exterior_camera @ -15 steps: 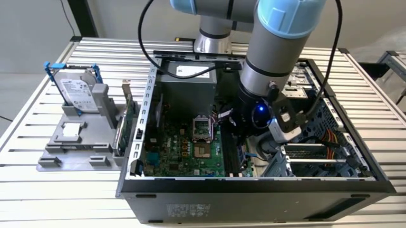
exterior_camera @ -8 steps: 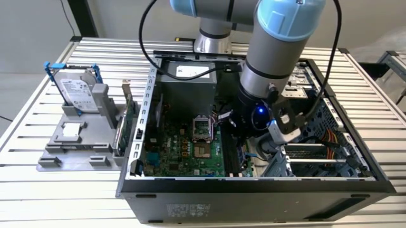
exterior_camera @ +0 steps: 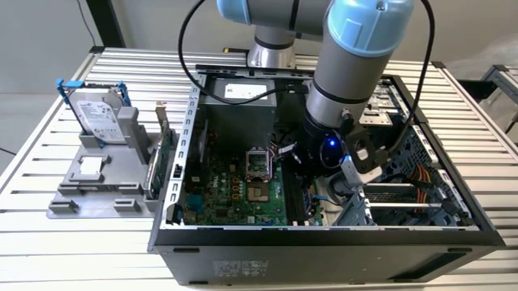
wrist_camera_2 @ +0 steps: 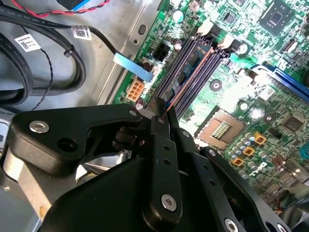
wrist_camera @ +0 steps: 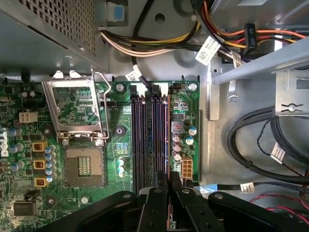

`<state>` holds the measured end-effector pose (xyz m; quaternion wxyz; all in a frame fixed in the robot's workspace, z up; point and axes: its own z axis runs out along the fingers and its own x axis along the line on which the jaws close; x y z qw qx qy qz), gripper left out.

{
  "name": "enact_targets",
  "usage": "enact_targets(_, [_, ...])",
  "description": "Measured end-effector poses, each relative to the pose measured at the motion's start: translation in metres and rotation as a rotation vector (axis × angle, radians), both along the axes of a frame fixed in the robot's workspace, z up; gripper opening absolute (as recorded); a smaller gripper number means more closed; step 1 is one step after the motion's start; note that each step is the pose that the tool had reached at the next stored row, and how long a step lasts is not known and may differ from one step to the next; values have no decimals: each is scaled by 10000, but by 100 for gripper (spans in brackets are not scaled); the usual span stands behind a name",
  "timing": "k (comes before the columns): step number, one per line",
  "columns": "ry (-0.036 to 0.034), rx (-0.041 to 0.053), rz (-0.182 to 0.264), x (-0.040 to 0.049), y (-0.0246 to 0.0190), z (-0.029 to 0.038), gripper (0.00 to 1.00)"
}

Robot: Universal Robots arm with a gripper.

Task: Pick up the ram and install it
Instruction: 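Insert the ram into the slot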

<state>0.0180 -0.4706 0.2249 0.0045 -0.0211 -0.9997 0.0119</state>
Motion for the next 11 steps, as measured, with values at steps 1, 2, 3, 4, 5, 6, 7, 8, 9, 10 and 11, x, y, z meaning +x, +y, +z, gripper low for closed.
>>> enact_targets(1, [-1, 3, -1, 0, 0, -5, 0])
enact_targets(2, [0, 3, 3, 0, 0, -8, 0])
enact_targets(3, [0, 1, 6, 0, 0, -9, 0])
enact_targets(4, [0, 2, 10, 0, 0, -10, 0])
enact_targets(5, [0, 3, 11, 0, -1, -12, 0])
enact_targets(6, [-1, 3, 17, 0, -2, -15, 0])
enact_targets(7, [-1, 4, 31, 0, -2, -19, 0])
enact_targets(8, [0, 3, 66, 0, -3, -22, 0])
enact_targets(9, [-1, 3, 103, 0, -5, -23, 0])
enact_targets(10, [0, 2, 130, 0, -6, -24, 0])
enact_targets(11, [0, 3, 152, 0, -6, -27, 0])
